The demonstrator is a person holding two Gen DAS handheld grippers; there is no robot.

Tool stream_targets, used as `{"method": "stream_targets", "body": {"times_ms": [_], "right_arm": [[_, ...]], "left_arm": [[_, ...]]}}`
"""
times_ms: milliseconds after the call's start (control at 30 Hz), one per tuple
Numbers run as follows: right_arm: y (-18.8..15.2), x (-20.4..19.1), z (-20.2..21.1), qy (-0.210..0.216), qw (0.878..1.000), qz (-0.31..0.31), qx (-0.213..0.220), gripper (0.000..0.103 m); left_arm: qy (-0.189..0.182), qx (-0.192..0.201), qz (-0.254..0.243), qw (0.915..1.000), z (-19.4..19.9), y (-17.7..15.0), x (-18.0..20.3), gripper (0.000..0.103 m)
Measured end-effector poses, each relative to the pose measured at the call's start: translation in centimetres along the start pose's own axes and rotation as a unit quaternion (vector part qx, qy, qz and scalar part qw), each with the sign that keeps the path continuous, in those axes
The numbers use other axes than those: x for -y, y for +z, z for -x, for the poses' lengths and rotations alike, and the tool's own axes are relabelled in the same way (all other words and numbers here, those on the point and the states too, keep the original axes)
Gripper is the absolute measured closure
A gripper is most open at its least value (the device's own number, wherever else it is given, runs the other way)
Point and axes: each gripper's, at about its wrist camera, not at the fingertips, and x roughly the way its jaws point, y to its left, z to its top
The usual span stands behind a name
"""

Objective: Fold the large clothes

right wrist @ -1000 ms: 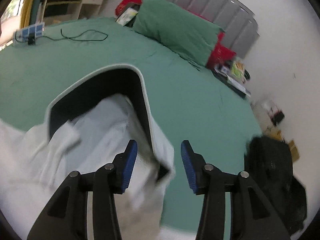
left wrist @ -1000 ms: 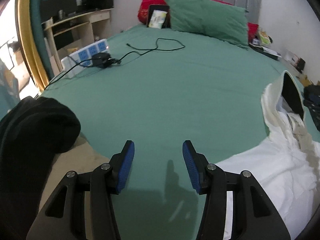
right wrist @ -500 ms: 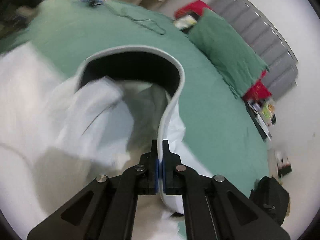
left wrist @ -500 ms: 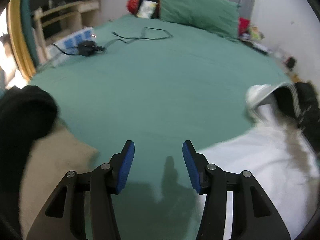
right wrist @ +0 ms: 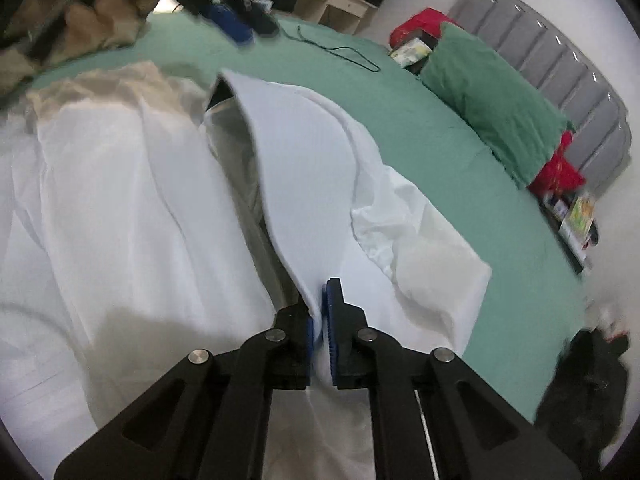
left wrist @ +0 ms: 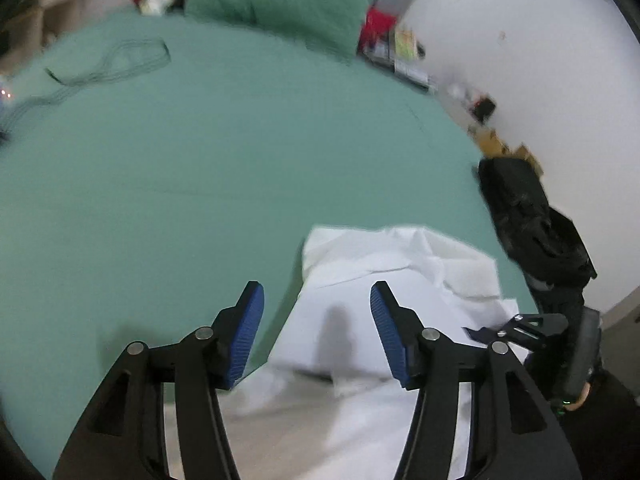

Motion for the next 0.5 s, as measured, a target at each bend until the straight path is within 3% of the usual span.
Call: {"method": "stream_targets", "body": {"times_ms": [67, 100, 200, 267, 333, 400, 500], "right_arm": [[-0.3, 0.9, 0.3, 0.012, 1.0, -0.027, 0.005, 0.088], [-0.4, 1.3, 0.5, 0.018, 0.999, -0.036, 0.003, 0.079], [-1.1, 3.5, 1.7, 0.058, 0.995, -0.085, 0.003, 0.064], [-2.0, 5.5, 3.2, 0.085, 0.987, -0.137, 0.023, 0.047], [-2.9, 8.0, 4.4, 0.098, 0.974, -0.201, 0.049, 0.022], [-3.6, 10.8, 4.3, 0.109, 0.957, -0.264, 0.058, 0.016], [-3.9, 13.3, 1.3, 0.142, 0.94, -0.308, 0.012, 0.016]], "left_arm": [[0.011, -0.055, -0.008, 0.9984, -3.0, -0.2, -0.1, 0.044], [0.027, -0.068, -0.02, 0.9971, -3.8, -0.6, 0.0, 0.044], [0.044, -0.071, -0.065, 0.9943, -4.2, -1.7, 0.8, 0.043], [0.033, -0.081, -0.07, 0.9937, -4.2, -2.1, 0.8, 0.04], [0.019, -0.089, -0.076, 0.993, -4.1, -2.2, 0.6, 0.039], [0.006, -0.1, -0.09, 0.9909, -3.9, -2.3, 0.7, 0.038], [-0.008, -0.11, -0.09, 0.9898, -4.2, -2.3, 0.5, 0.033]]}}
